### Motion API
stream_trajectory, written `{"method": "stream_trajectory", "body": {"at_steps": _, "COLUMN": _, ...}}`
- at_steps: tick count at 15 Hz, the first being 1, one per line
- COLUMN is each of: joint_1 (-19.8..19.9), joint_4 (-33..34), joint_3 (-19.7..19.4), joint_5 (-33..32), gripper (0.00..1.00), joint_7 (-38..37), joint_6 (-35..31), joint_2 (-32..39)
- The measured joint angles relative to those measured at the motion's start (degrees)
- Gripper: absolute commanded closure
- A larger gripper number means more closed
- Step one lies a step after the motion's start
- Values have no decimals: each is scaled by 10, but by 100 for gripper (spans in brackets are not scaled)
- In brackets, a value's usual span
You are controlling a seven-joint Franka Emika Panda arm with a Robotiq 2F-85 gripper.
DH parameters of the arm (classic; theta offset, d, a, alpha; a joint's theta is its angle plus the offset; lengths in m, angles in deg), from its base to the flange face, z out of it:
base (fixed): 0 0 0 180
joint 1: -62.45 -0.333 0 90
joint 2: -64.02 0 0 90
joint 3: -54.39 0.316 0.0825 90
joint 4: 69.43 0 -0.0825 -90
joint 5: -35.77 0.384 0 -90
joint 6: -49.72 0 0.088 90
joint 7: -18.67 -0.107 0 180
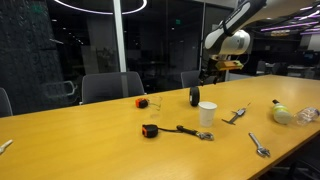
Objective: Move the black tape to the left
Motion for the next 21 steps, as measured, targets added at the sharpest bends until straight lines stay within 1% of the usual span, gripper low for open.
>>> {"method": "stream_trajectory", "body": {"at_steps": 3, "joint_1": 0, "joint_4": 50, "joint_3": 4, "joint_5": 1, "gripper": 0, "joint_7": 0, "joint_6": 26, "joint_2": 34}}
{"method": "stream_trajectory", "body": {"at_steps": 6, "joint_1": 2, "joint_4": 97, "joint_3": 5, "joint_5": 21, "gripper": 0, "joint_7": -1, "joint_6": 55, "joint_2": 76}}
{"method": "stream_trajectory", "body": {"at_steps": 8, "joint_1": 4, "joint_4": 127, "joint_3": 4, "joint_5": 25, "gripper": 0, "joint_7": -18, "joint_6": 73, "joint_2": 106}}
{"method": "stream_trajectory", "body": {"at_steps": 10, "joint_1": 4, "joint_4": 155, "joint_3": -1, "joint_5": 22, "gripper": 0, "joint_7": -55, "joint_6": 86, "joint_2": 133}}
{"method": "stream_trajectory", "body": {"at_steps": 13, "joint_1": 4, "joint_4": 187, "joint_3": -3, "joint_5": 20, "gripper": 0, "joint_7": -99, "joint_6": 89, "joint_2": 165}}
{"method": "stream_trajectory", "body": {"at_steps": 17, "joint_1": 4, "joint_4": 220, "joint_3": 0, "joint_5": 24, "gripper": 0, "joint_7": -101, "joint_6": 89, "joint_2": 193}}
{"method": "stream_trajectory", "body": {"at_steps": 21, "joint_1": 4, "joint_4": 250, "joint_3": 6, "joint_5": 24, "gripper": 0, "joint_7": -103, "joint_6": 98, "joint_2": 204}}
